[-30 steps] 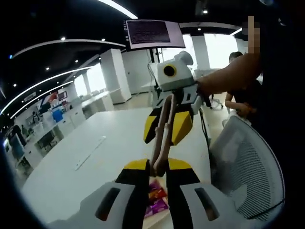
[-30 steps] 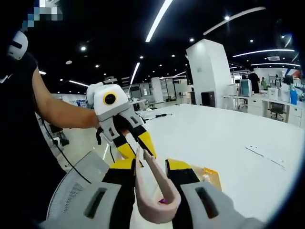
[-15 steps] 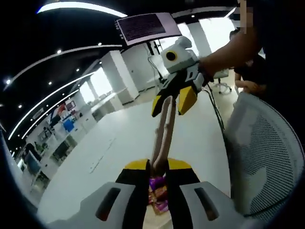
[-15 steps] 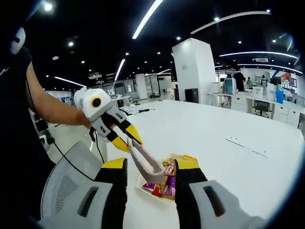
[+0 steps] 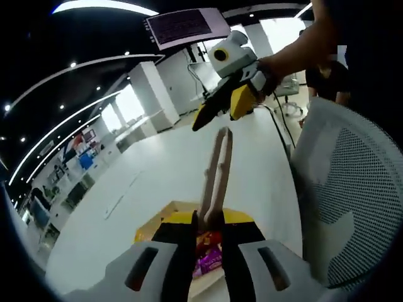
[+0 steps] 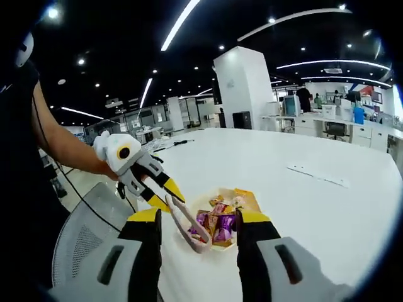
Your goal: Place the target food into the container with the food tongs after gripping and lifting it, then release it inside without dropping or visibly crushing the food.
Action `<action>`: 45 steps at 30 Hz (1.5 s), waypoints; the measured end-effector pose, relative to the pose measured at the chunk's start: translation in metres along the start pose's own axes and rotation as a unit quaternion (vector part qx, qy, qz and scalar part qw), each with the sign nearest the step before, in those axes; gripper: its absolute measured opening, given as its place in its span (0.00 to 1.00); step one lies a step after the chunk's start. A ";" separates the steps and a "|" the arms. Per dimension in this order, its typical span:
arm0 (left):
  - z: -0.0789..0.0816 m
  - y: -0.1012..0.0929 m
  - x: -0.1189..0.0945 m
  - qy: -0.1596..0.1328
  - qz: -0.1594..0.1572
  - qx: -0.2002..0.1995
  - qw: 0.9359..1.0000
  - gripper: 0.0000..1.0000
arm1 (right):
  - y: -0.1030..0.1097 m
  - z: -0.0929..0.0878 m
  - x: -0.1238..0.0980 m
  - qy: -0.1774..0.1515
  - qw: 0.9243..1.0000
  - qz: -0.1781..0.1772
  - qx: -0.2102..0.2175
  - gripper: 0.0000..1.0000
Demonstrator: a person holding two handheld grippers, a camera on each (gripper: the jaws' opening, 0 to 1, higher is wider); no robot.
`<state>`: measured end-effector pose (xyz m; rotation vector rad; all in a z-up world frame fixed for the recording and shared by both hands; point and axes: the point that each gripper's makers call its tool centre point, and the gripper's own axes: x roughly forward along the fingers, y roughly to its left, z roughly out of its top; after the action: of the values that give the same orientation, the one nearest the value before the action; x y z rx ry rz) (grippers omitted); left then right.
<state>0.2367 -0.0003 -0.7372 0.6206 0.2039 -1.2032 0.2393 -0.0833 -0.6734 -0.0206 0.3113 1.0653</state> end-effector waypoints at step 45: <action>-0.084 -0.065 0.032 0.106 -0.054 -0.038 0.992 0.16 | -0.021 -0.044 -0.026 0.032 0.997 -0.072 0.027 0.83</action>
<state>0.2038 0.0057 -0.8434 0.6785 0.4657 -1.2258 0.2352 -0.1231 -0.7118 -0.0292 0.3899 0.9139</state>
